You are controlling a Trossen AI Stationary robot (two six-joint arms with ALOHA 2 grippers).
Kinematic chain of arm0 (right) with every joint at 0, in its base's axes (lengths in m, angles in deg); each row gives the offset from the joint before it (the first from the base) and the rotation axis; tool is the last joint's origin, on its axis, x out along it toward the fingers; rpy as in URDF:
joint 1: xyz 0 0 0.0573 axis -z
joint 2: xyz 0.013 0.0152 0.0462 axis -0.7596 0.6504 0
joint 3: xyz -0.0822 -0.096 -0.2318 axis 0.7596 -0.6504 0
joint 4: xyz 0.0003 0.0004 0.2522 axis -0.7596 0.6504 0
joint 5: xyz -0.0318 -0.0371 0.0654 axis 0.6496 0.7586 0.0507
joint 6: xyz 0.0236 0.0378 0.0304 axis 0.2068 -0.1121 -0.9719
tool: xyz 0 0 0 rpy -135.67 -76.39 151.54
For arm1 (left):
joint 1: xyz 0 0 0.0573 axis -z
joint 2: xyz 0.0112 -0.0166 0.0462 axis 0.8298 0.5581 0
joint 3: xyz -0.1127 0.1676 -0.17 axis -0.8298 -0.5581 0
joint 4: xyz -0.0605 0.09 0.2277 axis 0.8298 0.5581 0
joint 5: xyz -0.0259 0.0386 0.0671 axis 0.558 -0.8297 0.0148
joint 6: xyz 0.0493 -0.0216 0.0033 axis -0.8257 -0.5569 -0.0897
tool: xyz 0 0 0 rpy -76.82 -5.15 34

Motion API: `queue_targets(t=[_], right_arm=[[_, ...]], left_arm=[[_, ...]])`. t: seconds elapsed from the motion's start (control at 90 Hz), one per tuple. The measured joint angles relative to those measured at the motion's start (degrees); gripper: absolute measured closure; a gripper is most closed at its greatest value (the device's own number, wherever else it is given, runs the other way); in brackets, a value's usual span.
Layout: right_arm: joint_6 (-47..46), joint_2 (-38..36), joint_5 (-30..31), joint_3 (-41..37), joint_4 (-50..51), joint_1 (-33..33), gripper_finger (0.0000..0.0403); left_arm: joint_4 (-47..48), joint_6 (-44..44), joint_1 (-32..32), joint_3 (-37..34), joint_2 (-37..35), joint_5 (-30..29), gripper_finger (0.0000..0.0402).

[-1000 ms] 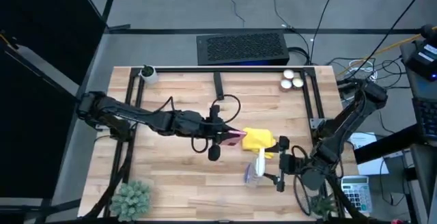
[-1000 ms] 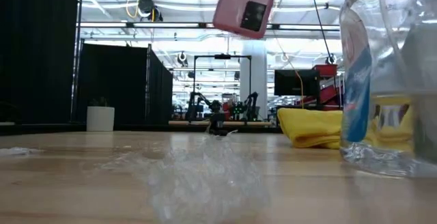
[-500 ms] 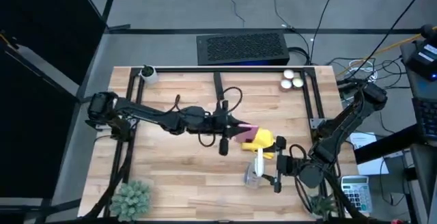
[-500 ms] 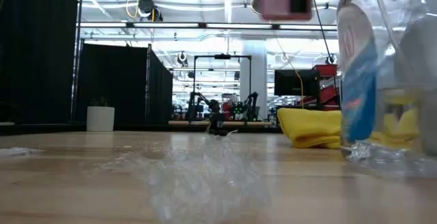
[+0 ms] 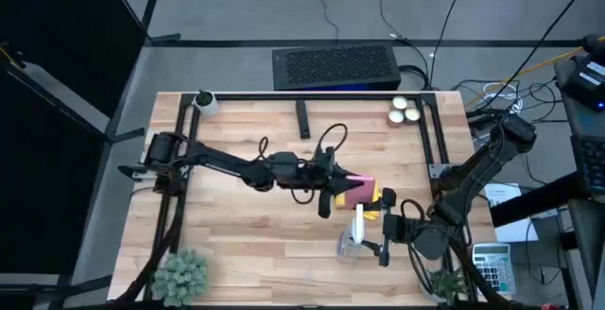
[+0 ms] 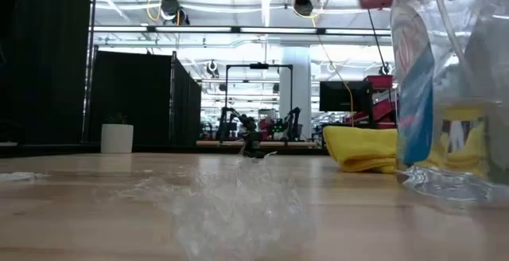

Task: Apply microfiber cloth
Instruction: Spray the cellphone using a spray bottle

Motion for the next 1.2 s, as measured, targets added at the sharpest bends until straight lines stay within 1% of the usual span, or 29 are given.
queue_targets(t=[0.1,0.222,0.489,0.589,0.678,0.878,0.989,1.067,1.2], right_arm=[[-0.47,0.00,-0.01,0.00,0.08,-0.02,0.0065],[-1.11,-0.04,0.04,0.00,0.69,0.00,0.0078],[-1.30,-0.07,-0.13,0.04,1.36,-0.02,0.0162],[-1.46,-0.07,-0.12,0.04,1.55,-0.02,0.0177],[-1.69,-0.07,0.08,0.04,1.73,-0.02,0.0171],[-2.54,-0.23,0.11,0.04,1.93,0.01,0.0119],[-0.94,-1.81,-2.99,0.02,2.53,-0.30,0.0097],[0.43,-3.78,-6.00,0.02,3.97,-0.86,0.0089],[-3.30,-7.16,-6.75,0.02,8.58,-2.06,0.0086]], left_arm=[[3.20,-1.65,0.09,1.46,0.02,0.28,0.0388],[3.70,-1.65,-0.01,1.55,0.01,0.28,0.0388],[3.66,-1.35,0.01,1.55,0.01,0.26,0.0388],[3.62,-1.34,0.04,1.55,0.01,0.27,0.0388],[3.62,-1.32,0.04,1.55,0.01,0.26,0.0388],[3.62,-1.48,-0.02,1.52,-0.01,0.27,0.0388],[3.91,-1.71,-0.38,1.52,-0.13,0.38,0.0388],[6.47,-1.83,-0.70,1.46,-1.05,0.74,0.0388],[10.70,-3.49,-0.88,1.42,-2.45,0.97,0.0388]])
